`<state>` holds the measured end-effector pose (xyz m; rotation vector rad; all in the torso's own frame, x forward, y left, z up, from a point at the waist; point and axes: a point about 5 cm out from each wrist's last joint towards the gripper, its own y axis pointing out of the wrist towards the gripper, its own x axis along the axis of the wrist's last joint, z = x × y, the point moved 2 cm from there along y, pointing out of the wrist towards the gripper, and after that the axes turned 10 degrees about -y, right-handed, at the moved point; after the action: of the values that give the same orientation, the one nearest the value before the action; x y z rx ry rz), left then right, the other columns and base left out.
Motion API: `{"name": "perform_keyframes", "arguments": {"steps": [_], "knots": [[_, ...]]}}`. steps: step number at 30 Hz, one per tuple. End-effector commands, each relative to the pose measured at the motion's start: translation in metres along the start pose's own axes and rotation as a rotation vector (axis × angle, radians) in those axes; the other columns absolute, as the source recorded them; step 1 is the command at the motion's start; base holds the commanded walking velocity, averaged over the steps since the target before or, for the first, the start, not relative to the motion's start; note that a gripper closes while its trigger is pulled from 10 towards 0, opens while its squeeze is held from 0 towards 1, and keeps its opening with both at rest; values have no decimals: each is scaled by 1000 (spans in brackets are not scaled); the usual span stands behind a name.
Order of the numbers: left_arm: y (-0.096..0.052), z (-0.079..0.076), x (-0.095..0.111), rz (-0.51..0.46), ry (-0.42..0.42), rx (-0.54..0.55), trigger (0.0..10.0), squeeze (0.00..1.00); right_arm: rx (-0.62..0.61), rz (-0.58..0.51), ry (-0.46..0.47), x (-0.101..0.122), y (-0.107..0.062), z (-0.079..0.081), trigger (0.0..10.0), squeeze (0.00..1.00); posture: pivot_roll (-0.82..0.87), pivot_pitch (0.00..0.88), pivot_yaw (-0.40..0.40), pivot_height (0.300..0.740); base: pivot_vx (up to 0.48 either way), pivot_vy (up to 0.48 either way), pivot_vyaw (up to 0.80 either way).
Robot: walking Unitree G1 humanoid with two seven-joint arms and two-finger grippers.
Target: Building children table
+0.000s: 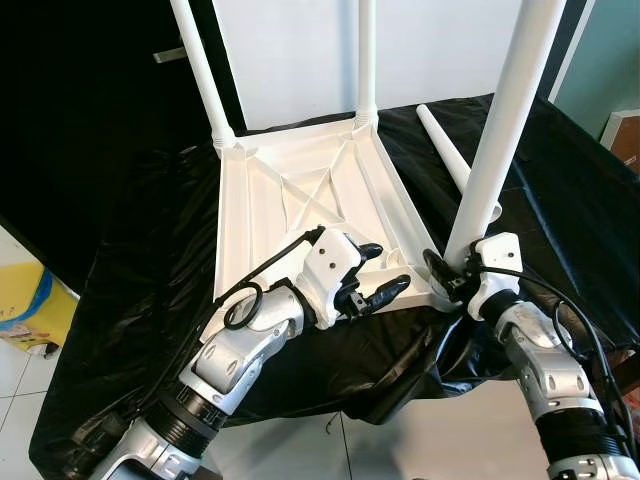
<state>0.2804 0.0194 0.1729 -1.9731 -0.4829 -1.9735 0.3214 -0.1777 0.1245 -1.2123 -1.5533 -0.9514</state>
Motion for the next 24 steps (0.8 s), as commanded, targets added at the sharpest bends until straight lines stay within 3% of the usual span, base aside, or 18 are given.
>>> {"name": "perform_keyframes", "arguments": {"steps": [1,6,10,13,15,24], "knots": [[-4,-12,-3,38,1,-152,10000,0,-99,100,32,-16,-5,10,10000,0,-120,53,80,740,0,0,0],[-4,-12,-4,38,0,-151,10000,0,-144,107,35,-15,-6,16,10000,0,-120,53,79,740,0,0,0],[-3,-14,-4,35,-2,-152,10000,0,-310,148,77,-14,-10,27,10000,0,-115,49,71,740,0,0,0],[-2,-14,-3,34,-3,-151,10000,0,-361,154,115,-11,-8,33,10000,0,-111,49,65,740,0,0,0],[-3,-14,-3,34,-3,-150,10000,0,-360,143,156,-7,-7,35,10000,0,-111,50,65,740,0,0,0],[-2,-16,-4,34,-5,-152,10000,0,-317,80,143,6,-10,37,10000,0,-116,49,62,740,0,0,0]]}}
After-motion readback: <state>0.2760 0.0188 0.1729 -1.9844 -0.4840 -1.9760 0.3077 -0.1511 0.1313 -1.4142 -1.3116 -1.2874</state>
